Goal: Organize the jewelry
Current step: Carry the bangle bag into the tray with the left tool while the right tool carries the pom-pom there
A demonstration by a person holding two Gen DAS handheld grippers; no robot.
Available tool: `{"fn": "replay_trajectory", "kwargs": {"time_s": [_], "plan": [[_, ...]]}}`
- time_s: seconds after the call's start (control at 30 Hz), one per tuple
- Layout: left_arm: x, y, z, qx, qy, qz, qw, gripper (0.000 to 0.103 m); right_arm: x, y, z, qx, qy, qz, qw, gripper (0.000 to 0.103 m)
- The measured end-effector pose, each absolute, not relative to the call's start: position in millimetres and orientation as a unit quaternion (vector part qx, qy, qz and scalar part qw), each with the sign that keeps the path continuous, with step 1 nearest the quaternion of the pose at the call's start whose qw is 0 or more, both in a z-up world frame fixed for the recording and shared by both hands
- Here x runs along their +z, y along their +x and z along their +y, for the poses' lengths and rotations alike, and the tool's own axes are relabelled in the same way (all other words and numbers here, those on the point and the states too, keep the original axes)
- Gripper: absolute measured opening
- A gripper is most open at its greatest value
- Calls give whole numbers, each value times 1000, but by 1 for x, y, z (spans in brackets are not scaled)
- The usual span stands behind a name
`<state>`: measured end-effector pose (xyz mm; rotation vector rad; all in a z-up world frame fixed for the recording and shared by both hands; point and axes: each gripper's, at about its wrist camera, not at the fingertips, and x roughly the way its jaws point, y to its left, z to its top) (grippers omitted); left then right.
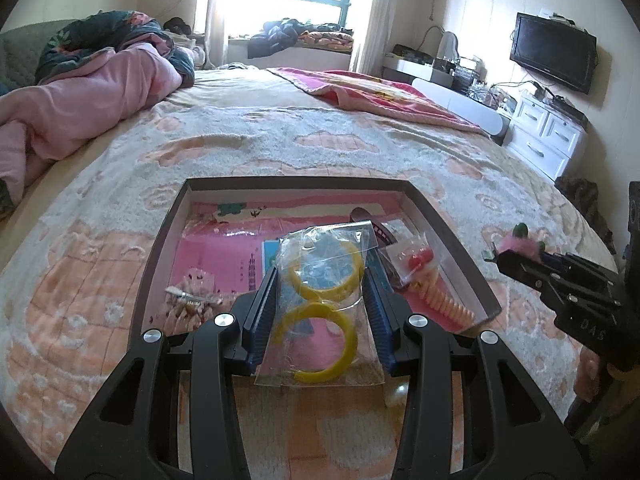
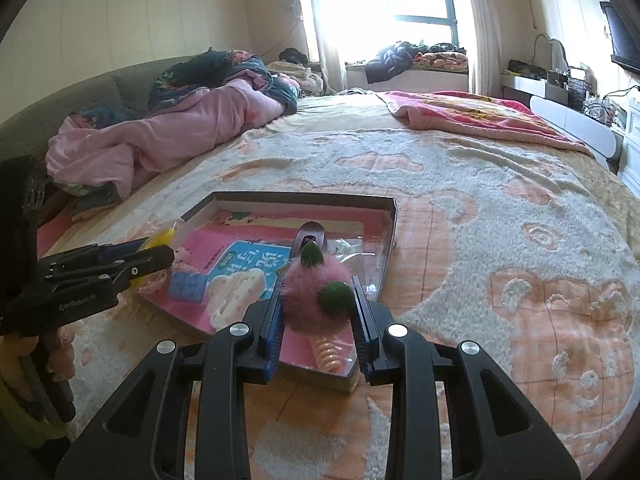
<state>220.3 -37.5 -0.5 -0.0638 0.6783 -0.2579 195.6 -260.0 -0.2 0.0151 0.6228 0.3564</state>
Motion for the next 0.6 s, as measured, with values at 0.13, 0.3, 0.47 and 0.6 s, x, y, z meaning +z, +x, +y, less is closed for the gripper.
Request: {"fn": "replay_trajectory", "kwargs": {"time_s": [0.13,0.3,0.47,0.6], "plan": [[-1,231,-38,-122,-31,333,934,34,-2,204,-259,173,10,306,936,29],[-4,242,-38,-115,-28,338,934,34,-4,213,-256,174,11,307,935,29],[-8,252,-37,-110,-24,343,933,34,-7,221,-253,175,10,311,934,29],[-13,259,-36,-107,-23,348,931,34,-11,226,-250,175,9,314,933,29]]}}
